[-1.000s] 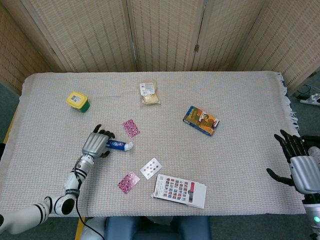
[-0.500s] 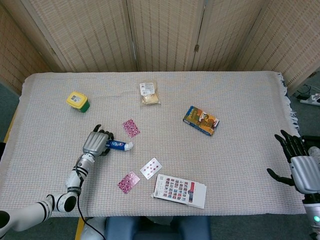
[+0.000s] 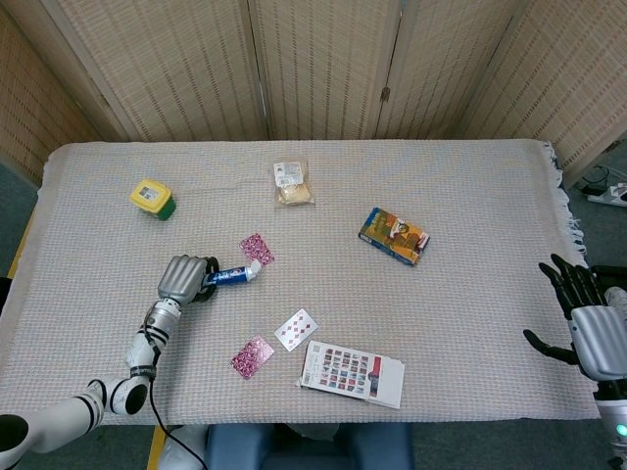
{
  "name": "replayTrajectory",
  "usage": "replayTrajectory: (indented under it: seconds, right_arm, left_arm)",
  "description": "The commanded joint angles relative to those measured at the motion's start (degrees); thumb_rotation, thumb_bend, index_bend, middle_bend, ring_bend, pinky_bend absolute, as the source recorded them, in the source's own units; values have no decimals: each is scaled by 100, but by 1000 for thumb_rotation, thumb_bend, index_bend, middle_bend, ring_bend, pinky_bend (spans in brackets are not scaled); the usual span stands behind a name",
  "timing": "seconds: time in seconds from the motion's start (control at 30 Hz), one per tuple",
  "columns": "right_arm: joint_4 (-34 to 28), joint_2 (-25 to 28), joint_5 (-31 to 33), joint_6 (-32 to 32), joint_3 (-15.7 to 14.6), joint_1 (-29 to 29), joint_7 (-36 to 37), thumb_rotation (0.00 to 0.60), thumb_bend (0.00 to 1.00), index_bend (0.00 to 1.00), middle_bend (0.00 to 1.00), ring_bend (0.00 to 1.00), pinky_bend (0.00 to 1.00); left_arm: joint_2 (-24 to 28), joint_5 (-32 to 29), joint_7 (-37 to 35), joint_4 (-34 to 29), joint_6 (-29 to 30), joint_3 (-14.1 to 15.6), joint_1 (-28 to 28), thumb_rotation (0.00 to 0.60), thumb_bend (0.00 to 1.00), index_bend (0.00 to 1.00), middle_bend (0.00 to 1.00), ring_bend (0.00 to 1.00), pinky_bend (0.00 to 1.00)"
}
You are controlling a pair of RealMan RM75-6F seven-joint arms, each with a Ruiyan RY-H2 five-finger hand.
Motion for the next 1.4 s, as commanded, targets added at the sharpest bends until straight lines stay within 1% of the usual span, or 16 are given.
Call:
replayTrajectory:
  seconds: [0.03,0.2,0.3,0.37,0.43,0.5,0.53,0.57,0.63,0.73,0.93,1.07,1.27,1.4]
  right_arm:
    - [-71,48,-62,38,5,8,-82,600,271,0,0,0,0]
    - [-360,199,-241,-25,10,118,-332,600,271,0,0,0,0]
    - [-602,288,-471,-136,22,283,-482,600,271,2,2,0,0]
    - [-815,349,-615,-278,46,439,-627,600,271,22,6,0,0]
    - [-1011,384,-735,-429,84,598,-797,600,272,76,12,0,0]
    - [-1244,402,-838,-644,148,809,-981,600,281,147,21,0,0]
    - [-1338,394,-859,-748,183,906,-1042,600,297,198,26,0,0]
    - [-1462,376,-846,-907,234,1038,-1138,600,313,248,31,0,0]
    - [-1647,336,-782,-1183,313,1240,-1342,600,325,317,35,0,0]
    - [-1941,187,-543,-1695,457,1604,-1659,600,327,370,35,0,0]
    - [-2204,-168,-133,-2485,599,2184,-1972,600,325,379,32,0,0]
    - [-2218,-471,69,-2782,664,2473,-2141,600,326,379,28,0,0]
    - [-2246,-834,262,-3048,727,2813,-2192,600,326,344,20,0,0]
    - [-2241,-1020,354,-3084,751,2948,-2264,600,326,332,19,0,0]
  left_arm:
    - [84,463,-824,94,307,133,162,600,703,757,779,673,632]
    - [372,878,-1357,-322,793,270,363,600,712,775,804,701,665]
    - [602,1057,-1474,-732,1019,327,455,600,714,777,807,709,676]
    - [755,1152,-1452,-1049,1155,343,499,600,715,777,808,710,680]
    - [876,1215,-1382,-1334,1241,354,526,600,718,777,808,711,681]
    - [1001,1274,-1273,-1668,1312,365,546,600,720,777,808,711,681]
    - [1049,1287,-1220,-1812,1325,372,554,600,722,777,808,711,682]
    - [1111,1301,-1147,-2003,1332,382,561,600,724,777,808,710,682]
    - [1195,1317,-1022,-2284,1336,394,566,600,727,777,808,711,684]
    - [1309,1371,-779,-2760,1387,410,579,600,732,777,807,710,685]
    - [1371,1462,-374,-3356,1387,473,570,600,734,777,808,710,685]
    - [1324,1486,-186,-3570,1363,483,544,600,734,776,809,710,685]
    - [1213,1462,67,-3755,1351,466,518,600,737,776,811,711,685]
    - [1147,1436,237,-3798,1346,461,510,600,740,776,811,710,685]
